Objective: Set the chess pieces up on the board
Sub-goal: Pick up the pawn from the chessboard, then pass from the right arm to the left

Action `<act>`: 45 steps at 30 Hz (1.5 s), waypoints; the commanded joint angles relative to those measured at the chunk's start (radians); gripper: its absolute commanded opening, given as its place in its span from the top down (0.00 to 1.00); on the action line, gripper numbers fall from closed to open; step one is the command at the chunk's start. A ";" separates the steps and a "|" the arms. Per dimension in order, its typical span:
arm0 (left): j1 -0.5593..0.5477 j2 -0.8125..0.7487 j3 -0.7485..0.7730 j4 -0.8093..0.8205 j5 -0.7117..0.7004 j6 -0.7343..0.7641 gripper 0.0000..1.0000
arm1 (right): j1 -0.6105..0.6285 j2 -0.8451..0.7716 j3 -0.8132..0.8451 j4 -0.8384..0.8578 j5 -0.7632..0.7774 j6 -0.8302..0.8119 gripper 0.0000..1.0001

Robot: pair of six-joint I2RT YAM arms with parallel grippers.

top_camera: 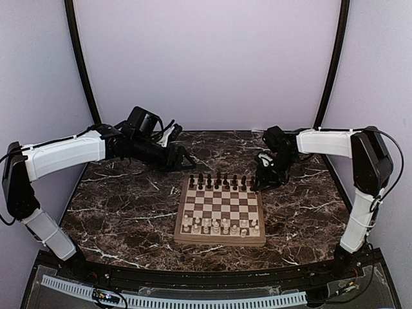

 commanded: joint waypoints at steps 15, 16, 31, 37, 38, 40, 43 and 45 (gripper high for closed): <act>0.002 -0.053 -0.026 -0.004 -0.003 -0.010 0.25 | 0.040 0.081 0.076 -0.034 0.096 -0.037 0.73; 0.002 -0.053 -0.027 -0.005 -0.004 -0.011 0.25 | 0.042 0.083 0.077 -0.036 0.097 -0.039 0.75; 0.001 -0.070 -0.014 0.025 0.006 -0.003 0.25 | 0.045 -0.144 -0.036 -0.035 0.056 -0.109 0.89; 0.001 -0.032 0.031 0.085 0.081 -0.029 0.26 | 0.092 -0.326 -0.132 0.096 -0.137 -0.171 0.88; 0.001 -0.011 0.040 0.101 0.098 -0.043 0.26 | 0.112 -0.336 -0.131 0.115 -0.151 -0.178 0.88; -0.001 0.027 0.072 0.124 0.163 -0.054 0.28 | 0.157 -0.351 -0.119 0.157 -0.182 -0.184 0.88; -0.008 0.076 0.142 0.136 0.262 -0.058 0.30 | 0.211 -0.351 -0.087 0.196 -0.191 -0.189 0.88; -0.016 0.110 0.174 0.138 0.316 -0.060 0.31 | 0.234 -0.338 -0.057 0.198 -0.196 -0.202 0.88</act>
